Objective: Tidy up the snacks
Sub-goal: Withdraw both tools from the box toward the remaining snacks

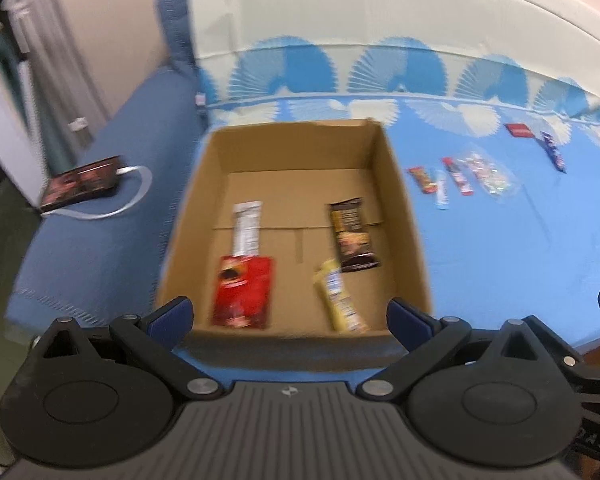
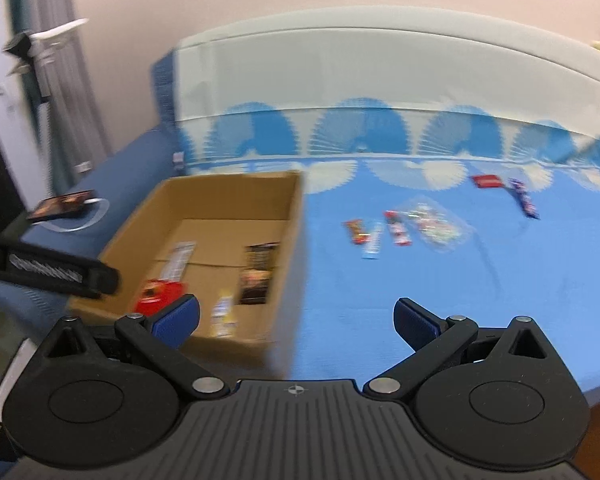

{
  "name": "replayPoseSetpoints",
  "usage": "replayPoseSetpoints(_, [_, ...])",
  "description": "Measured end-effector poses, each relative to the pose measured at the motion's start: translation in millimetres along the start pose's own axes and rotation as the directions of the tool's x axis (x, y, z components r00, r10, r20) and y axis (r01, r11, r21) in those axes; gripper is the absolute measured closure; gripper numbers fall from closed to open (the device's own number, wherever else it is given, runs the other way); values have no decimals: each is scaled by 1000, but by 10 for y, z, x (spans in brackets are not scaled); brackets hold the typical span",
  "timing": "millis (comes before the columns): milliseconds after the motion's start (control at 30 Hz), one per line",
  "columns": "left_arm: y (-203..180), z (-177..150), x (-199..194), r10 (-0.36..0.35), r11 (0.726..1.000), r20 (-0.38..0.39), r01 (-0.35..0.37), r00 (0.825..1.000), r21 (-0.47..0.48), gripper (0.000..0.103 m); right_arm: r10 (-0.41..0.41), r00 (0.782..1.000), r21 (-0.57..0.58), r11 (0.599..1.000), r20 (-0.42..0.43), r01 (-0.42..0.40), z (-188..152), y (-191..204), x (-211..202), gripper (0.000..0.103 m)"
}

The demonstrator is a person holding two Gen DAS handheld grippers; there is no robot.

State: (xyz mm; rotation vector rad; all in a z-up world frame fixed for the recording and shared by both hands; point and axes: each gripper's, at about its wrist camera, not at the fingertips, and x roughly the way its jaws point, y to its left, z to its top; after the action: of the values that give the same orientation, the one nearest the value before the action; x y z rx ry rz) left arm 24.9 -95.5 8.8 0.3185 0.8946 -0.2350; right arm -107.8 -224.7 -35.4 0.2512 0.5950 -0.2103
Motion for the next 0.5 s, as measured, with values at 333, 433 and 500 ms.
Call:
replayPoseSetpoints(333, [-995, 864, 600, -60, 992, -14, 62, 998, 110, 0, -183, 983, 107, 977, -15, 183, 277, -1325, 651, 0])
replayPoseSetpoints(433, [-1222, 1127, 855, -50, 993, -28, 53, 998, 108, 0, -191, 981, 58, 980, -25, 192, 334, -1621, 1072, 0])
replayPoseSetpoints(500, [-1353, 1286, 1046, -40, 994, -39, 44, 998, 99, 0, -216, 975, 15, 976, -48, 217, 352, -1777, 1457, 0])
